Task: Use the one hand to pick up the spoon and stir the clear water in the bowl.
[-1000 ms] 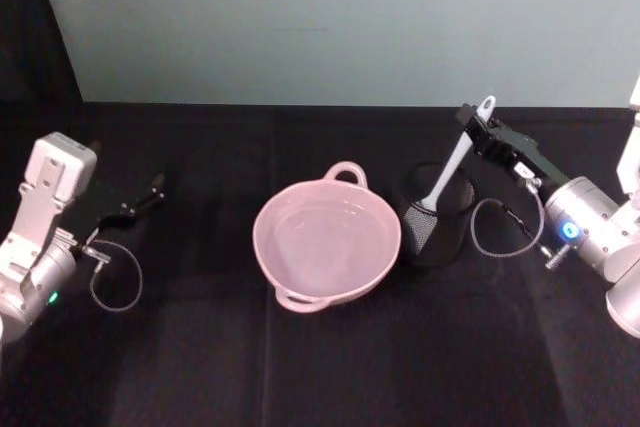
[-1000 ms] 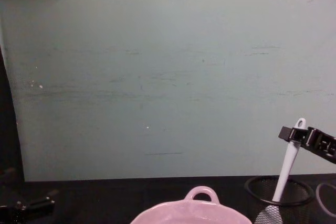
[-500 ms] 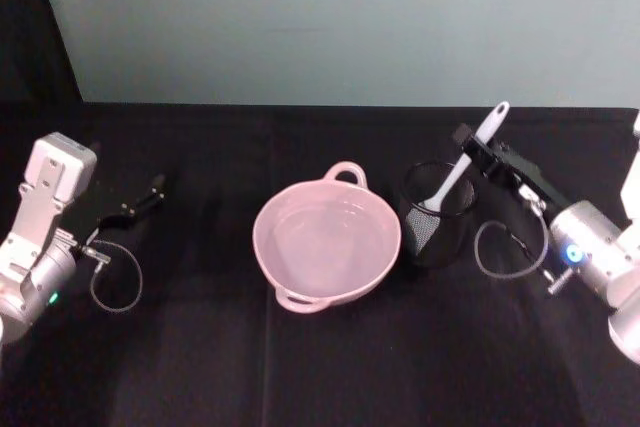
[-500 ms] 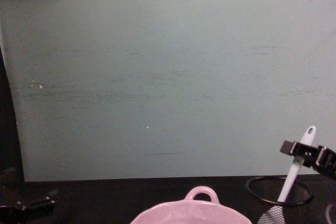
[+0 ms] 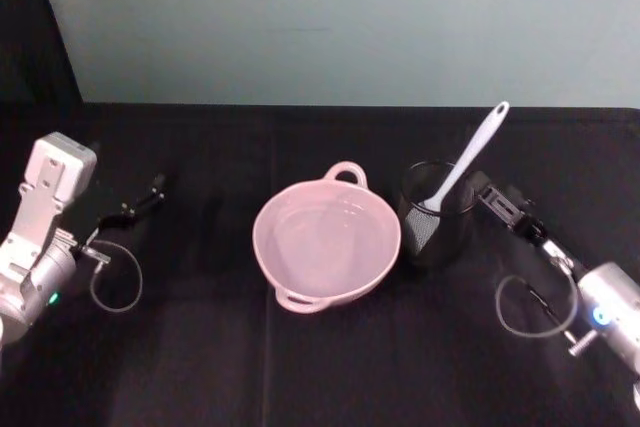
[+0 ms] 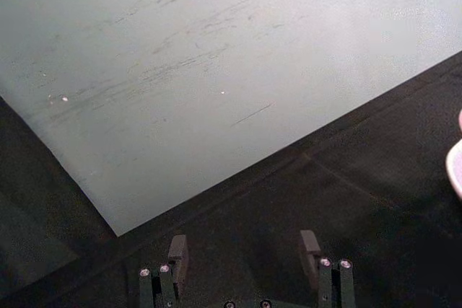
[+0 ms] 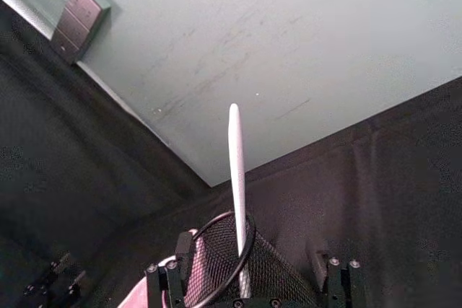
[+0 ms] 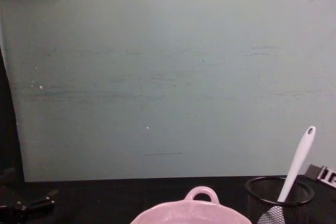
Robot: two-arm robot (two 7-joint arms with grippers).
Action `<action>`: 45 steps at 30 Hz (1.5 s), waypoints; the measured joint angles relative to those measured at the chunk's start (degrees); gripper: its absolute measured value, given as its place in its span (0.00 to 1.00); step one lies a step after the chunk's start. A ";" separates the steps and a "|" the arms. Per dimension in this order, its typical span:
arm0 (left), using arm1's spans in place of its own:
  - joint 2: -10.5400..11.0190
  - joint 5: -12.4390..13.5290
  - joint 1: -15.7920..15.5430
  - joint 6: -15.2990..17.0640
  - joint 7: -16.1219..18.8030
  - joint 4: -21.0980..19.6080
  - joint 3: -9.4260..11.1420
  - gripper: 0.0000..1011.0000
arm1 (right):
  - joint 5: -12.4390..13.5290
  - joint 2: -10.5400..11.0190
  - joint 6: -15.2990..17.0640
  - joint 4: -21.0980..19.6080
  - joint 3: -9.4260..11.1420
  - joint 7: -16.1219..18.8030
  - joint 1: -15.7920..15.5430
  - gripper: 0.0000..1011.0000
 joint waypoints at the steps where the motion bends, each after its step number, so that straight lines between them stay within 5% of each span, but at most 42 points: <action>1: 0.00 0.00 0.00 0.00 0.00 0.00 0.00 1.00 | 0.18 0.22 -0.29 -0.48 0.17 -0.02 -0.53 0.97; 8: 0.00 0.00 0.00 0.00 0.00 0.00 0.00 1.00 | -1.73 2.66 -3.41 -3.45 1.00 -2.65 -3.39 0.99; 14: 0.00 0.00 0.00 0.00 0.00 0.00 0.00 1.00 | -15.46 4.85 -5.58 -2.74 -2.23 -9.79 -0.09 0.99; 16: 0.00 0.00 0.00 0.00 0.00 0.00 0.00 1.00 | -18.15 4.70 -5.91 -1.47 -3.14 -10.95 1.35 0.99; 20: 0.00 0.00 0.00 0.00 0.00 0.00 0.00 1.00 | -27.23 3.19 -8.48 3.22 -5.94 -15.65 5.56 0.99; 27: 0.00 0.00 0.00 0.00 0.00 0.00 0.00 1.00 | -36.86 -0.03 -14.02 10.54 -8.14 -21.08 10.14 0.99; 32: 0.00 0.00 0.00 0.00 0.00 0.00 0.00 1.00 | -41.11 -1.49 -16.82 14.22 -9.08 -22.85 12.09 0.99; 38: 0.00 0.00 0.00 0.00 0.00 0.00 0.00 1.00 | -44.89 -1.86 -16.23 14.56 -9.86 -24.60 12.46 0.99; 45: 0.00 0.00 0.00 0.00 0.00 0.00 0.00 1.00 | -44.86 -1.81 -16.02 14.47 -9.85 -24.71 12.49 0.99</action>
